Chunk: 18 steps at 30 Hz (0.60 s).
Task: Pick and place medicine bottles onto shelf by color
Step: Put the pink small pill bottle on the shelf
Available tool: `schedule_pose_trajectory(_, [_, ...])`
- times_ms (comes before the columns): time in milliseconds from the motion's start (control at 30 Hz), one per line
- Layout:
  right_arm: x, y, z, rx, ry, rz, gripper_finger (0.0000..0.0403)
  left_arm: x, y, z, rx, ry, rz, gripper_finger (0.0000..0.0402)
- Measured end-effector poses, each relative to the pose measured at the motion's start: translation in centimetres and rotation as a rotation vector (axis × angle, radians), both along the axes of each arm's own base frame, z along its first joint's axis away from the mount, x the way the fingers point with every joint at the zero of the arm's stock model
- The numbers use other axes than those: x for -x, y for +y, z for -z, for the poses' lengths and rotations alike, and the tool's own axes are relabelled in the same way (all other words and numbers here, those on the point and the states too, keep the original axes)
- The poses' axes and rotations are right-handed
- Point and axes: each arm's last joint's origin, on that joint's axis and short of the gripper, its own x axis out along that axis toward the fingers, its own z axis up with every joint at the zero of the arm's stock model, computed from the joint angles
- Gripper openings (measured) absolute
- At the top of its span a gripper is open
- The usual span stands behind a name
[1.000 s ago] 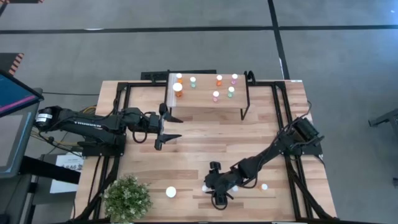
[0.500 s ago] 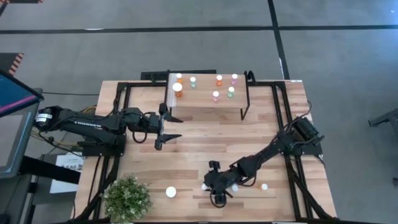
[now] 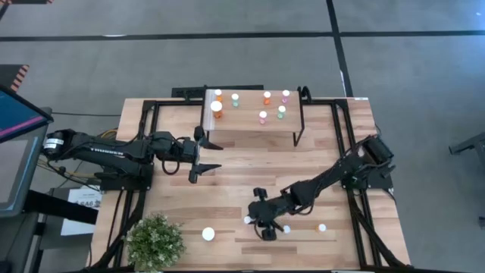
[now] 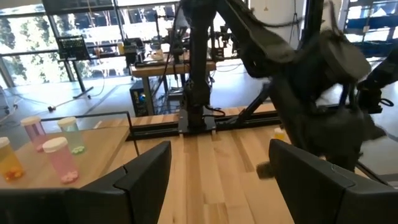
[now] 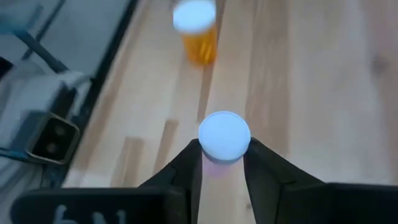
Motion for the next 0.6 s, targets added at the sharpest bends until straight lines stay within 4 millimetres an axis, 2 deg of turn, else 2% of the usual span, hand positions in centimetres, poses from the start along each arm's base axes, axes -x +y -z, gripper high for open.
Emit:
schedule_pose_trajectory(167, [1.1, -2.1, -4.7, 0.041, -0.109, -0.011, 0.0117, 0.0, 0.0, 0.0, -0.002, -0.001, -0.001, 0.0261])
schedule_pose_trajectory(300, [2.4, -4.8, -8.5, 0.136, -0.208, 0.048, 0.0117, 0.0, 0.0, -0.2, -0.003, -0.023, -0.002, 0.0261])
schedule_pose_trajectory(467, [3.7, -9.7, -12.5, 0.247, -0.340, 0.198, 0.0120, 0.0, 0.0, -0.3, -0.002, -0.030, -0.003, 0.0261])
schedule_pose_trajectory(600, [4.0, -13.8, -14.3, 0.329, -0.411, 0.286, 0.0121, 0.0, 0.0, -0.3, -0.003, -0.030, -0.003, 0.0261])
